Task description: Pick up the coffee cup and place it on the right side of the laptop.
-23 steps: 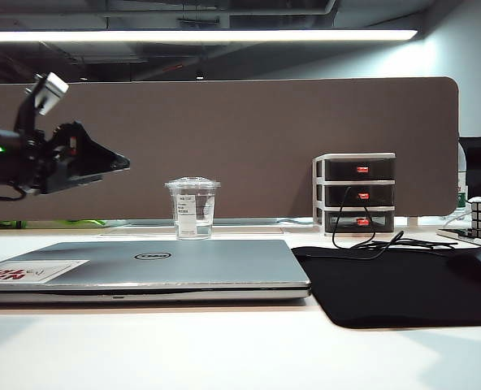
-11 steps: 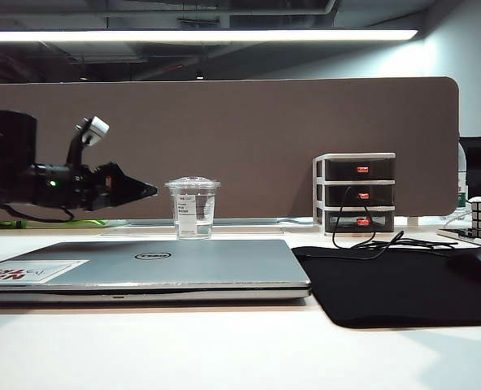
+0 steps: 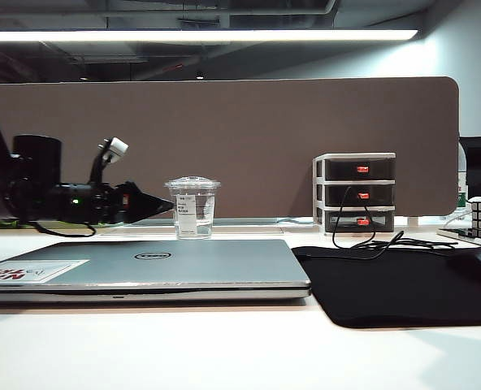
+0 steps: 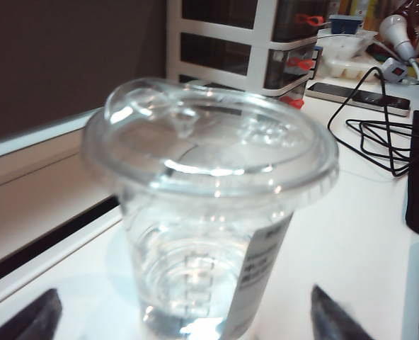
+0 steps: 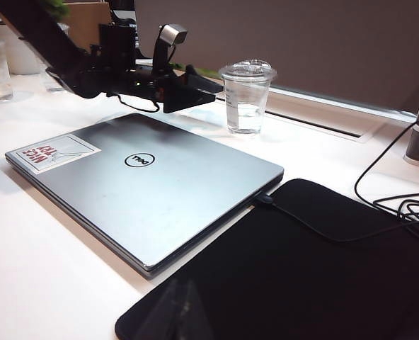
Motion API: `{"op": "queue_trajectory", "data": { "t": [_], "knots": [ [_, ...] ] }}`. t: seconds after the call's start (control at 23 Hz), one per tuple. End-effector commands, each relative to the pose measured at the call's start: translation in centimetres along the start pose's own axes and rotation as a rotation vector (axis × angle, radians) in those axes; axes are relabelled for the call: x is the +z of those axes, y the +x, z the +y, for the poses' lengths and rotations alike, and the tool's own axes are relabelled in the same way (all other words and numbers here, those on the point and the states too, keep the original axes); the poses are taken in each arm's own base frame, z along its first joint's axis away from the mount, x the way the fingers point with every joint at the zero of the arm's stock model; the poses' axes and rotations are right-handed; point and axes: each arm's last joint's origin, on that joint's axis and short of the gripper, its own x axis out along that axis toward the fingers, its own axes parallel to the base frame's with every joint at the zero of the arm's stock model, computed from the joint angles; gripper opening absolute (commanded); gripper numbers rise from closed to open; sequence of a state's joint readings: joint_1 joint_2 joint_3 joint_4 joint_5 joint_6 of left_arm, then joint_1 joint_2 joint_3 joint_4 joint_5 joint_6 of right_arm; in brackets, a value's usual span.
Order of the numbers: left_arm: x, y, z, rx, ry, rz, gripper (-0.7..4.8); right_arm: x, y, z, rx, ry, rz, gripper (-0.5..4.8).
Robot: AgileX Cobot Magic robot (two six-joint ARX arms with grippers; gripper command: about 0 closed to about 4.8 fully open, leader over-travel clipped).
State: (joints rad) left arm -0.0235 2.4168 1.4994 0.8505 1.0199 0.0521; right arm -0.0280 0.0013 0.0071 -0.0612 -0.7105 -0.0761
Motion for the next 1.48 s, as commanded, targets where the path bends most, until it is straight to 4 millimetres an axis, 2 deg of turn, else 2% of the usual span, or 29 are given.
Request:
{"op": "queue_trajectory", "data": {
  "t": [0.04,0.57,1.13,1.48],
  "knots": [
    [-0.3,1.2,0.3,-0.05,0.004,-0.001,4.79,-0.2,0.0,0.0,0.002,-0.007,0.0,-0.01],
    [-1.0,4.9,1.3,-0.079,0.035,-0.008,4.79,-0.2,0.0,0.0,0.003,-0.007,0.0,-0.01],
    [-0.9,6.6,0.1,-0.062,0.142,-0.015,4.79,-0.2,0.0,0.0,0.003,-0.007,-0.001,-0.01],
    [-0.3,6.7,0.2,-0.037,0.139,-0.041,4.79,-0.2,0.0,0.0,0.003,-0.007,0.0,-0.01]
  ]
}}
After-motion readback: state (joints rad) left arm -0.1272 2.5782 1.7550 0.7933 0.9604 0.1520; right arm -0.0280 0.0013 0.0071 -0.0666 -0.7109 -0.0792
